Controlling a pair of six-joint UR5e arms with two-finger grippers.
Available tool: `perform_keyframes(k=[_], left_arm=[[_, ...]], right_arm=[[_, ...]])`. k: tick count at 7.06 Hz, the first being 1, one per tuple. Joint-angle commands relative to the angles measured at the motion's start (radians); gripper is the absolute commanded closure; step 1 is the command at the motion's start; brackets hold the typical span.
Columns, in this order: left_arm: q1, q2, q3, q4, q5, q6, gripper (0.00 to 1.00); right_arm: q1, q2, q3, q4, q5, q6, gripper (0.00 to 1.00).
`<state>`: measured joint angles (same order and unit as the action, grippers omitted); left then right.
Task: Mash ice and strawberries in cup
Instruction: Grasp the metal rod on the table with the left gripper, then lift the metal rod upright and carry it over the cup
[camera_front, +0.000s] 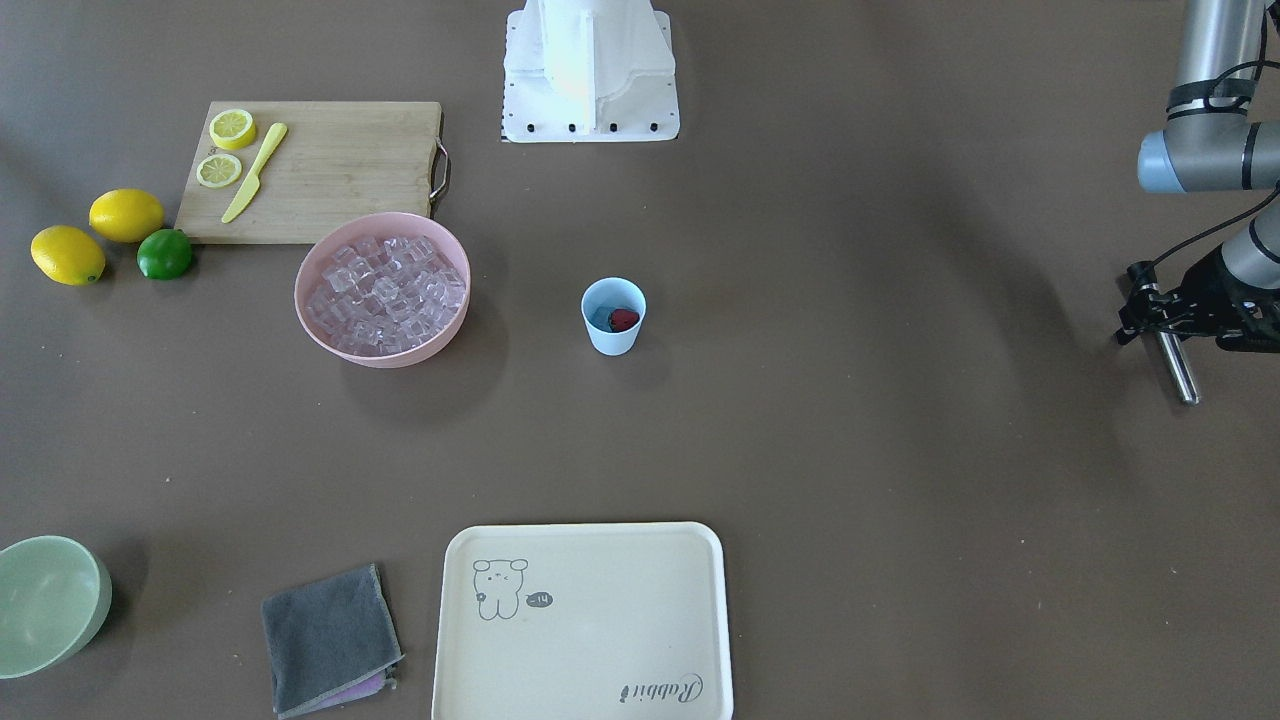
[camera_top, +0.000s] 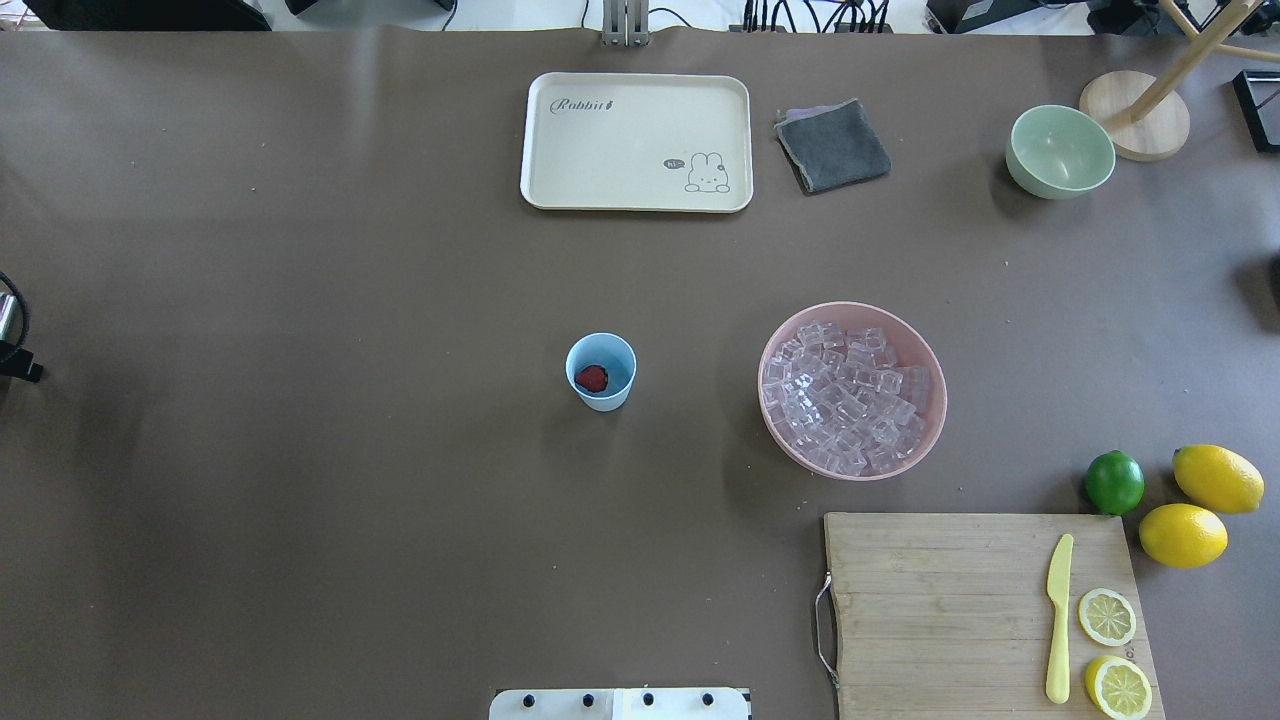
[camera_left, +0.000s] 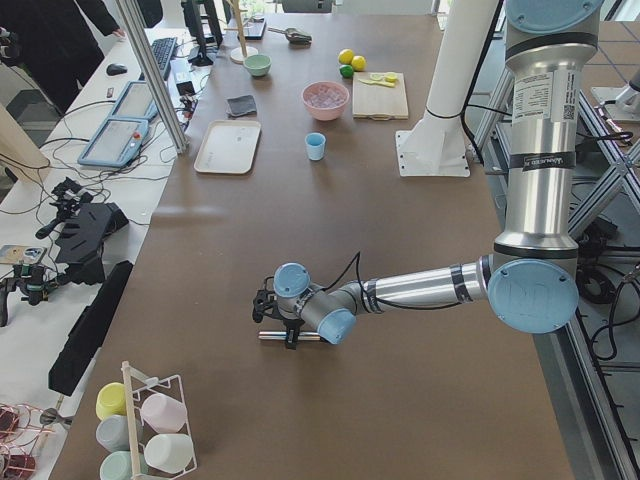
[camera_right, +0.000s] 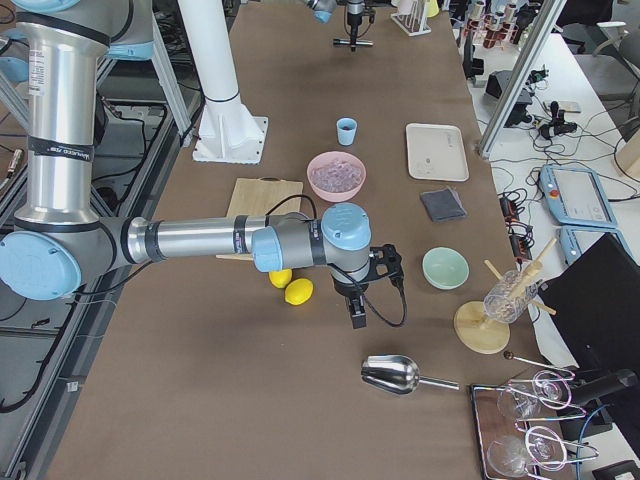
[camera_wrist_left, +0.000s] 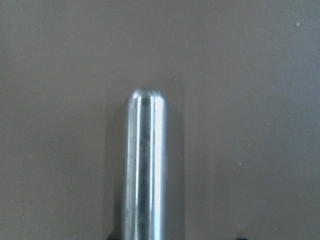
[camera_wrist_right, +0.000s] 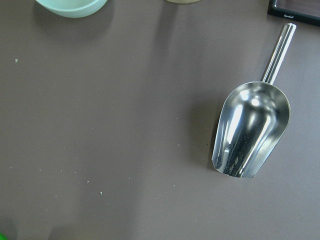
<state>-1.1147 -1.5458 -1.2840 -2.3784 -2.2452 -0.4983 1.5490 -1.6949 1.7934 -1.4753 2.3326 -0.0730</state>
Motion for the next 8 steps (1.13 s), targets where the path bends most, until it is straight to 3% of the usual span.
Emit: perform_keyframes(k=[1, 3, 7, 8], left_arm=[[-0.011, 0.006, 0.000, 0.008, 0.005, 0.152, 0.71], [-0.033, 0.004, -0.004, 0.005, -0.002, -0.002, 1.00], [-0.052, -0.011, -0.027, 0.039, -0.001, -0.022, 1.00], [-0.062, -0.014, -0.100, 0.100, -0.002, -0.014, 1.00]], right_arm=[[0.000, -0.002, 0.004, 0.001, 0.002, -0.001, 0.00], [0.000, -0.002, 0.004, 0.001, 0.004, -0.001, 0.00], [0.000, -0.005, 0.007, 0.001, 0.007, -0.001, 0.00], [0.000, -0.006, 0.018, 0.001, 0.007, -0.001, 0.00]])
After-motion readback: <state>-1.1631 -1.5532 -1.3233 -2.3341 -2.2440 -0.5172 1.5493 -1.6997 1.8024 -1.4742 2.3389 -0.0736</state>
